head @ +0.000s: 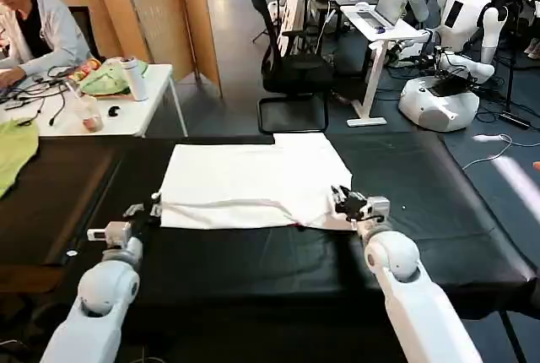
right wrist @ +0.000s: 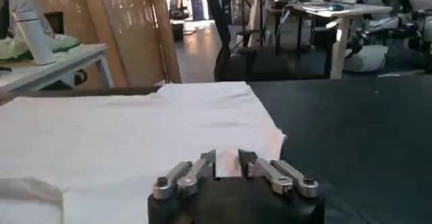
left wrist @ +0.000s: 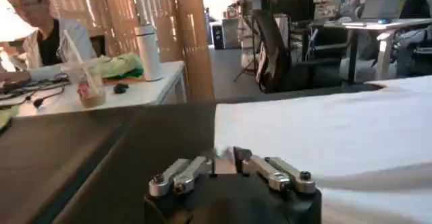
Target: Fold and organize the clothes.
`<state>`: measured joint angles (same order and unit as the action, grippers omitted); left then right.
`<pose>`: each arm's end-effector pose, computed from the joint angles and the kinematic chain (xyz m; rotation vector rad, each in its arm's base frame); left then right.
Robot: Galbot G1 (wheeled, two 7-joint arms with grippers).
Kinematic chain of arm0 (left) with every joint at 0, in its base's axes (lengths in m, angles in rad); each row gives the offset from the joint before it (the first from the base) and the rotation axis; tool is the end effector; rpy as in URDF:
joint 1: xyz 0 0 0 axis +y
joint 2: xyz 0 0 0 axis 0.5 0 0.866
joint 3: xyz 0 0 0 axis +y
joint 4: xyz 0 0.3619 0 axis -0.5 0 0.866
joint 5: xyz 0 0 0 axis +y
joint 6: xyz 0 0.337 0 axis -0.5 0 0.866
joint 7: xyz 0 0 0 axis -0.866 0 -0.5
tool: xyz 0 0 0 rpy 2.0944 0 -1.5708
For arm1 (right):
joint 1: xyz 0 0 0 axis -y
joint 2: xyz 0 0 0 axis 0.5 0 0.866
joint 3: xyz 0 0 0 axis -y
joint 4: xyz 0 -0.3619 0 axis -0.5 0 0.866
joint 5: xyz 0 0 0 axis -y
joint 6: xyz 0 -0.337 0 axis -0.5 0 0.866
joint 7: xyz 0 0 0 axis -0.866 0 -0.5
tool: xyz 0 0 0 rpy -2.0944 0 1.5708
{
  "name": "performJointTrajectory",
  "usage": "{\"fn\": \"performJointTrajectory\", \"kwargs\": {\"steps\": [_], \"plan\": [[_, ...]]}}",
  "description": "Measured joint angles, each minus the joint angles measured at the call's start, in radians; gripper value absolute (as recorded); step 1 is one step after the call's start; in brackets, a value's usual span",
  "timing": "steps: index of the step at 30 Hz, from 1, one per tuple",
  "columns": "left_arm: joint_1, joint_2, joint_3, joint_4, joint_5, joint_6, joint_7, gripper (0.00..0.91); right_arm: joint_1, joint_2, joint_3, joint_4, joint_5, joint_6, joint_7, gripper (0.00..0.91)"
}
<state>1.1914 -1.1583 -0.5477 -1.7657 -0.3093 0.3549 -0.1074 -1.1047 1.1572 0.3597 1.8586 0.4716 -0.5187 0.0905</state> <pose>0.2885 0.1262 -0.3133 0.1020 -2.8329 -0.1804 0.3031 -0.0587 -0.2829 0.2698 -2.7467 0.0001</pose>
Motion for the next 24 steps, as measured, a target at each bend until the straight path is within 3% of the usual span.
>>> {"fn": "performJointTrajectory", "kwargs": {"steps": [6, 7, 8, 11, 12, 13, 15, 16, 17, 22, 23, 24], "plan": [[0.044, 0.013, -0.010, -0.032, -0.043, 0.044, 0.005, 0.878, -0.094, -0.026, 0.027, 0.069, -0.002, -0.003, -0.005, 0.878], [0.053, 0.014, -0.013, -0.040, -0.059, 0.055, 0.011, 0.878, -0.105, -0.027, 0.030, 0.074, -0.002, -0.003, -0.006, 0.858], [0.062, 0.016, -0.017, -0.048, -0.078, 0.067, 0.018, 0.878, -0.113, -0.029, 0.031, 0.077, -0.002, -0.003, -0.007, 0.770], [0.081, 0.021, -0.024, -0.052, -0.117, 0.093, 0.025, 0.858, -0.135, -0.029, 0.033, 0.087, -0.005, -0.004, -0.005, 0.731], [0.083, 0.022, -0.027, -0.050, -0.123, 0.095, 0.026, 0.644, -0.142, -0.029, 0.035, 0.090, -0.005, -0.004, -0.005, 0.722], [0.085, 0.023, -0.028, -0.048, -0.129, 0.097, 0.027, 0.566, -0.148, -0.028, 0.037, 0.091, -0.005, -0.003, -0.005, 0.712], [0.087, 0.024, -0.031, -0.042, -0.143, 0.106, 0.028, 0.137, -0.156, -0.025, 0.039, 0.091, -0.005, -0.003, -0.005, 0.653], [0.088, 0.024, -0.032, -0.039, -0.146, 0.107, 0.027, 0.117, -0.158, -0.023, 0.039, 0.089, -0.004, -0.003, -0.005, 0.634], [0.089, 0.024, -0.032, -0.035, -0.151, 0.108, 0.027, 0.088, -0.159, -0.021, 0.038, 0.085, -0.004, -0.003, -0.006, 0.536], [0.094, 0.026, -0.038, -0.028, -0.178, 0.108, 0.024, 0.049, -0.158, -0.010, 0.034, 0.057, 0.008, -0.001, -0.013, 0.361], [0.097, 0.028, -0.038, -0.029, -0.180, 0.109, 0.024, 0.029, -0.158, -0.010, 0.034, 0.054, 0.008, 0.000, -0.014, 0.302], [0.099, 0.031, -0.038, -0.031, -0.183, 0.110, 0.024, 0.000, -0.158, -0.010, 0.034, 0.054, 0.009, 0.001, -0.014, 0.176]]}}
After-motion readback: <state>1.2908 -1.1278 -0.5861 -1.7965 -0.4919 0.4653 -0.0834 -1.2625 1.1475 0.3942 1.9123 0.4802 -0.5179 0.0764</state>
